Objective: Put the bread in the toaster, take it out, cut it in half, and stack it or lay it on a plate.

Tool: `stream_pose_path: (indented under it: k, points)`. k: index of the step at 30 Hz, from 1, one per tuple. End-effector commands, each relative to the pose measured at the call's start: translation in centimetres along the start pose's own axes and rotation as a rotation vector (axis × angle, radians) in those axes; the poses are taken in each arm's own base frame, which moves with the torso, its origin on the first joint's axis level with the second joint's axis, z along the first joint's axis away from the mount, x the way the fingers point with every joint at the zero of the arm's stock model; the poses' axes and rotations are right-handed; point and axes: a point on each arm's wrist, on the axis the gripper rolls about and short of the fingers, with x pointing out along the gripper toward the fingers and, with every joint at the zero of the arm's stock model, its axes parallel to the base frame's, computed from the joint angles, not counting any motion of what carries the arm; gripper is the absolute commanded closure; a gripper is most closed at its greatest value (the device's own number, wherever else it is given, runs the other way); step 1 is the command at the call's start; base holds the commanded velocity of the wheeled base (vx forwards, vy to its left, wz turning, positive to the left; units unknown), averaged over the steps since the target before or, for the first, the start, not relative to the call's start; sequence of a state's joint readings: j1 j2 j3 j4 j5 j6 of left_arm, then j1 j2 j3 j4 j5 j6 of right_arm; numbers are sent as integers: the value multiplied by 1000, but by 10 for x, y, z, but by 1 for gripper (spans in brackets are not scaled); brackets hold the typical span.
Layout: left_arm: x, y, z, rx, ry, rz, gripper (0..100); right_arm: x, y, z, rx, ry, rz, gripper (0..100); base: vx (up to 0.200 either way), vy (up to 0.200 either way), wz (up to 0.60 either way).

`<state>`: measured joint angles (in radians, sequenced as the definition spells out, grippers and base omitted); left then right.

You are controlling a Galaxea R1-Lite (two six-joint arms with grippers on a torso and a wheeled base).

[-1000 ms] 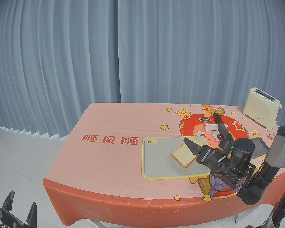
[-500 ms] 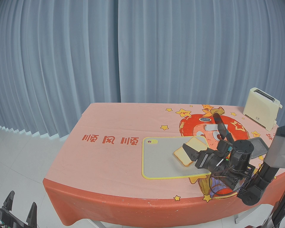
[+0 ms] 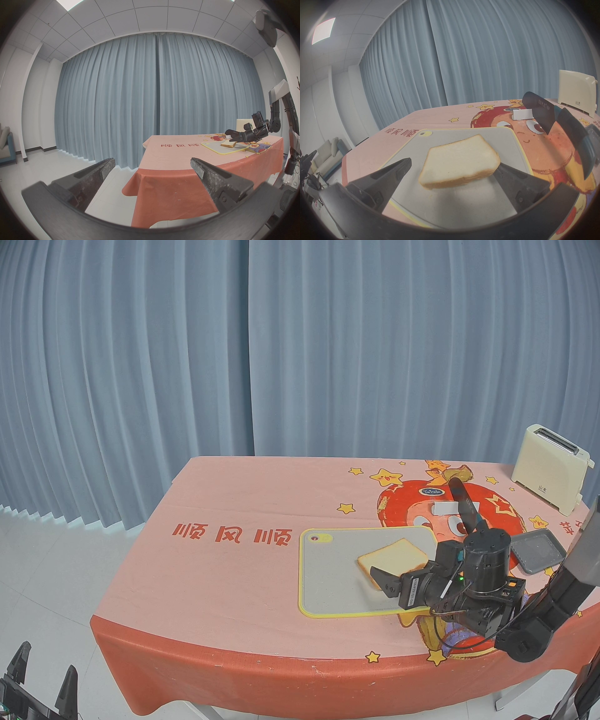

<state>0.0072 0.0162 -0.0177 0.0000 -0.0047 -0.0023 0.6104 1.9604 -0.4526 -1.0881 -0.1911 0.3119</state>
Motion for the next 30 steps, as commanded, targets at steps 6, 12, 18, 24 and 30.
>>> stream_pose_path:
  k: [6,12,18,24,30]
  points:
    - [0,0,-5,-1,0,1,0,-18,5,32,16,-20,3,0,0,0,0]
    - [0,0,-5,-1,1,1,0,-20,5,36,90,28,-15,0,0,0,0]
    - [0,0,-5,-1,0,1,0,-25,5,38,152,51,-25,0,0,0,0]
    - [0,0,-5,-1,1,1,0,-49,1,37,163,54,-25,0,0,0,0]
    - [0,0,-5,-1,1,1,0,-59,-3,46,192,2,-21,0,0,0,0]
